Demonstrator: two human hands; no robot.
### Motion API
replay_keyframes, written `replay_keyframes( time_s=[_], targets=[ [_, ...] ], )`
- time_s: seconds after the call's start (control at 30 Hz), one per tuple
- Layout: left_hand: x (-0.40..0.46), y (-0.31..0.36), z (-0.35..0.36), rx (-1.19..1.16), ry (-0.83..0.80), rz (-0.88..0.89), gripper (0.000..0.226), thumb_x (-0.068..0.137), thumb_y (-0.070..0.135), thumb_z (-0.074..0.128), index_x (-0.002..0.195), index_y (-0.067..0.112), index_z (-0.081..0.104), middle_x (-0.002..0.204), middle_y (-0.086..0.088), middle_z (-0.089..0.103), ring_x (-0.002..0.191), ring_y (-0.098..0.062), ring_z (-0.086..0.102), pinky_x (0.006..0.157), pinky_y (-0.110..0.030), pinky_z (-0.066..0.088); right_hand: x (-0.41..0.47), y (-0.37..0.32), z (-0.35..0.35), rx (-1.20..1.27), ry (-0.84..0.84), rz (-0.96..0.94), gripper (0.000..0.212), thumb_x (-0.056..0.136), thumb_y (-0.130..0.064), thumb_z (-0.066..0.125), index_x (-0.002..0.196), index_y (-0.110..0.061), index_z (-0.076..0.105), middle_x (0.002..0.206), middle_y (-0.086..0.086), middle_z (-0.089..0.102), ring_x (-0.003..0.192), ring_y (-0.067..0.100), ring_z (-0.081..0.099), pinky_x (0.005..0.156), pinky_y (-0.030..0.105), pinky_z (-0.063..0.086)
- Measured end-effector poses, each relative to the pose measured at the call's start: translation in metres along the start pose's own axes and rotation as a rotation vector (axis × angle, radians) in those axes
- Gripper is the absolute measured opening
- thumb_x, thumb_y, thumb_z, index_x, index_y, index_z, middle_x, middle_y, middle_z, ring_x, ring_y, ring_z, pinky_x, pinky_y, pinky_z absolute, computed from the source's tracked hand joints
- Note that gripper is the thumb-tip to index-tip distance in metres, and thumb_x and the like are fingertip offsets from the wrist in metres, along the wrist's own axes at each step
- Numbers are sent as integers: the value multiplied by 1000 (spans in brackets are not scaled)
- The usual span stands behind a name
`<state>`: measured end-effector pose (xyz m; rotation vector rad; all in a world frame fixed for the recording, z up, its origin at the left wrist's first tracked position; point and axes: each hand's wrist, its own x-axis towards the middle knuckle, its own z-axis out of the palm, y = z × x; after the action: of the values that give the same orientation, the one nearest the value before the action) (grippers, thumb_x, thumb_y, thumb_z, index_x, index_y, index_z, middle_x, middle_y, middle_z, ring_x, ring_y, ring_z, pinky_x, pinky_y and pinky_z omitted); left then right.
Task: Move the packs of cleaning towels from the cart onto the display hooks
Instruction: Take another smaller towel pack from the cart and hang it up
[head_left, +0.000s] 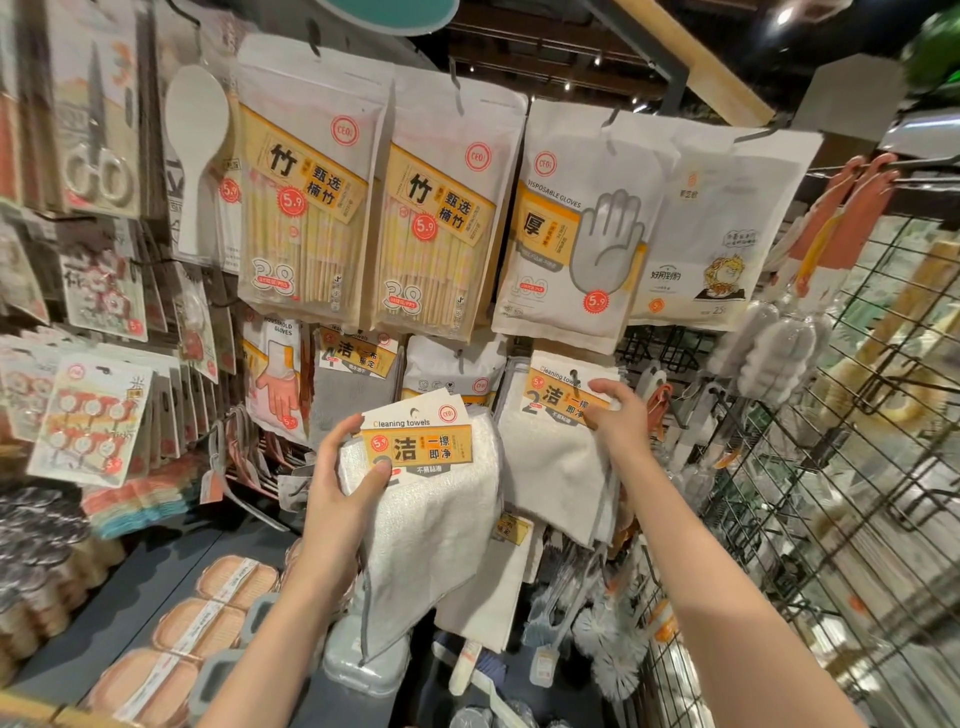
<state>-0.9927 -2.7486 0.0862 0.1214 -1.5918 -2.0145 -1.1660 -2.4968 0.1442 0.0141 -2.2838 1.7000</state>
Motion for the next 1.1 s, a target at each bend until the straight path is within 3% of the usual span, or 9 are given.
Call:
replay_keyframes(
  time_s=[0.1,0.2,0.27,0.33,0.4,0.5,0.77,0.97,1.1],
  targets=[
    [-1,-3,-2,12,-5,-4,50,89,3,62,121,40,53,122,9,61,107,-9,63,87,-29,49,-3,-3,0,-70,-18,-8,39,82,9,59,116,-11,62,136,11,44,126,25,45,96,22,39],
    [-1,-5,-3,41,-14,-8,50,89,5,63,120,43,53,123,10,60,109,-10,62,89,-32,49,-5,-4,-2,-123,-12,-4,43,82,9,62,122,-8,60,135,12,36,114,14,43,74,-8,30],
    [-1,-6,-4,55,-13,-4,50,88,6,63,120,43,53,125,11,58,110,-9,61,91,-33,49,-8,-5,-3,-125,-26,17,46,82,7,64,124,-10,59,135,12,30,108,12,37,64,-14,24],
    [-2,-5,-4,58,-10,-3,49,88,8,64,121,43,52,125,13,58,109,-6,60,92,-33,49,-12,-9,-4,-141,-63,48,50,82,2,66,128,-16,57,137,10,27,114,15,35,83,-6,21],
    [-4,-4,-4,57,-10,-14,49,88,9,64,121,44,52,126,13,57,109,-6,60,94,-35,48,-17,-13,-5,-181,-97,63,53,82,-4,68,130,-21,54,142,9,23,129,22,30,104,18,20],
    [-7,-3,-6,43,-2,-28,50,88,8,65,121,44,53,127,10,58,111,-10,61,97,-41,48,-25,-15,-8,-215,-102,45,53,82,-9,70,129,-24,55,145,8,20,136,25,20,114,36,14],
    [-16,2,-7,45,-17,-26,49,88,7,65,124,37,52,125,4,60,112,-16,61,96,-45,49,-59,-23,-12,-184,-128,-95,46,81,-14,72,123,-29,60,144,3,23,136,20,20,108,29,16],
    [-23,6,-1,57,-25,-18,47,87,6,65,119,38,55,105,35,60,100,0,63,88,-35,50,-93,-36,6,-152,-294,-178,43,81,-25,72,117,-41,56,139,-3,29,136,18,23,115,37,15],
    [-27,6,0,28,-36,-40,49,87,6,65,123,37,53,122,5,63,111,-15,61,97,-46,49,-111,-36,18,-131,-383,-195,48,79,-24,75,117,-41,53,132,-8,29,135,15,21,110,29,14]
  ],
)
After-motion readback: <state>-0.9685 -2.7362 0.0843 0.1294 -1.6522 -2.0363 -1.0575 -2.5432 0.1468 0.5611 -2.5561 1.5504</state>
